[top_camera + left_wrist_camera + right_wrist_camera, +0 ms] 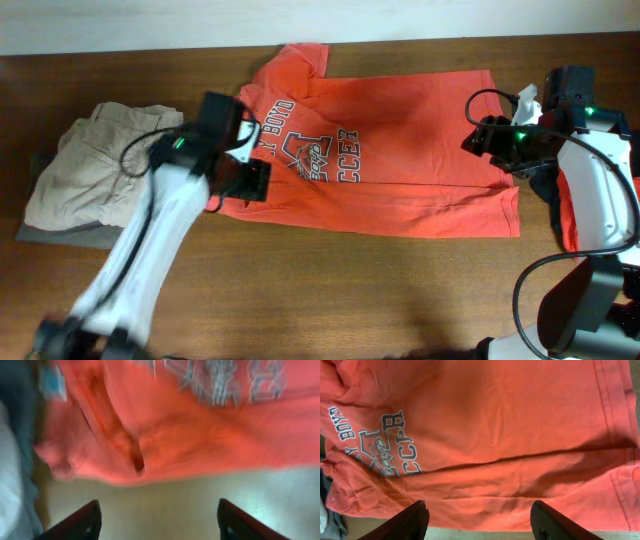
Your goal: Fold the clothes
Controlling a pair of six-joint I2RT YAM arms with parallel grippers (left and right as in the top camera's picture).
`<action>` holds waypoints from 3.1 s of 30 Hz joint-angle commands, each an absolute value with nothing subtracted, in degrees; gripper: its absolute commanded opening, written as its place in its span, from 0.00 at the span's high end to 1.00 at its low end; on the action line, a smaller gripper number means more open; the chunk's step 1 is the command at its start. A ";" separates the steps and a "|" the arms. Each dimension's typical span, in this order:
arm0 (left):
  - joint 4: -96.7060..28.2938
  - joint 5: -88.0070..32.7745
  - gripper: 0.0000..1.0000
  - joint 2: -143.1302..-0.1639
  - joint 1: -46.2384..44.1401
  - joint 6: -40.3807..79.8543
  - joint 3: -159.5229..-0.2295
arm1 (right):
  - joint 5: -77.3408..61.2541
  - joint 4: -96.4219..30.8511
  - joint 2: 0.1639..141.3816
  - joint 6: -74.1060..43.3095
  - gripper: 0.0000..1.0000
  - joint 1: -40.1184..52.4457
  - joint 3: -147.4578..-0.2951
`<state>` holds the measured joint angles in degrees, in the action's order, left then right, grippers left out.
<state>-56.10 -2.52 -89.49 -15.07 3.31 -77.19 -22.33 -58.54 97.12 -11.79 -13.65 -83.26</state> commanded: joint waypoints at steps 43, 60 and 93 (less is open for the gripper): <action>-30.35 -14.22 0.94 -103.44 -13.45 0.21 -65.10 | -21.52 -60.69 97.30 -11.14 0.31 -13.15 -84.18; -44.66 -14.37 0.92 -94.80 -16.43 1.98 -65.08 | -20.69 -60.47 97.30 -11.16 0.31 -13.15 -84.18; -47.62 -6.59 0.52 -93.27 -18.59 6.00 -73.91 | -20.60 -60.45 97.30 -11.16 0.31 -13.15 -84.18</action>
